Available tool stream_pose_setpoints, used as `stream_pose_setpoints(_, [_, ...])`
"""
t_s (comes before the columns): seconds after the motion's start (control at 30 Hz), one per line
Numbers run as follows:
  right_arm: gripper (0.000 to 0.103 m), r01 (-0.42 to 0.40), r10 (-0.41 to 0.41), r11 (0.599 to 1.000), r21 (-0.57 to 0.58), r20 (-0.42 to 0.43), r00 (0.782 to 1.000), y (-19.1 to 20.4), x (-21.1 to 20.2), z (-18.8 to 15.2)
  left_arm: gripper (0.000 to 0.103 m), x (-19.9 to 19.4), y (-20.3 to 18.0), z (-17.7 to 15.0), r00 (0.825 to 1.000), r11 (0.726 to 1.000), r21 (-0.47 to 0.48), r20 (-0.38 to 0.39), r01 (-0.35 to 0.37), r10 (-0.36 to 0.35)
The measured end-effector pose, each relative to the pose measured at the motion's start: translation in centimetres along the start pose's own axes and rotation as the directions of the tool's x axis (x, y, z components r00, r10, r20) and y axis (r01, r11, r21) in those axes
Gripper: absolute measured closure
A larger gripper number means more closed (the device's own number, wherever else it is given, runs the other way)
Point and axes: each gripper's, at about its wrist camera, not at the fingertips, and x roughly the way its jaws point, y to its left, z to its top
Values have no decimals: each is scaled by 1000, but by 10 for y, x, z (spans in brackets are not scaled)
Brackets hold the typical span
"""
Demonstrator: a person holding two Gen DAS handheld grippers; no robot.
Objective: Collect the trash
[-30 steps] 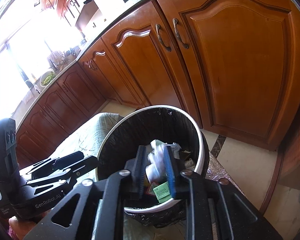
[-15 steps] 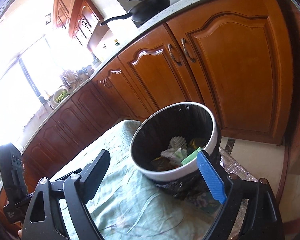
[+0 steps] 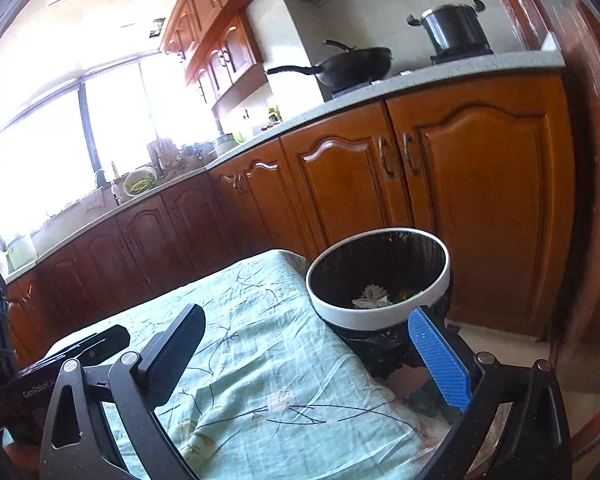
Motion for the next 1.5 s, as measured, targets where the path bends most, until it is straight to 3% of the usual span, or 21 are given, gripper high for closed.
stream_pose_setpoints(0.17, [0, 16, -3, 995, -98, 130, 991, 25, -32, -1, 0, -36, 6, -4, 990, 998, 14, 130, -56, 54])
stream_pose_setpoints(0.3, [0, 15, -2, 994, -108, 116, 993, 30, -30, -10, 0, -54, 6, -8, 974, 993, 32, 202, -115, 107])
stream_pose_setpoints(0.53, [0, 19, -14, 996, -92, 55, 998, 27, -23, -30, 0, -55, 7, -23, 970, 984, 64, 187, -169, 154])
stream_pose_setpoints(0.8, [0, 23, -19, 996, -91, 44, 999, 27, -27, -38, 0, -57, 12, -36, 966, 976, 59, 169, -209, 197])
stream_pose_setpoints(1.5, [0, 13, -10, 994, -108, 37, 999, 35, -29, -42, 0, -67, 9, -44, 959, 971, 82, 192, -226, 207])
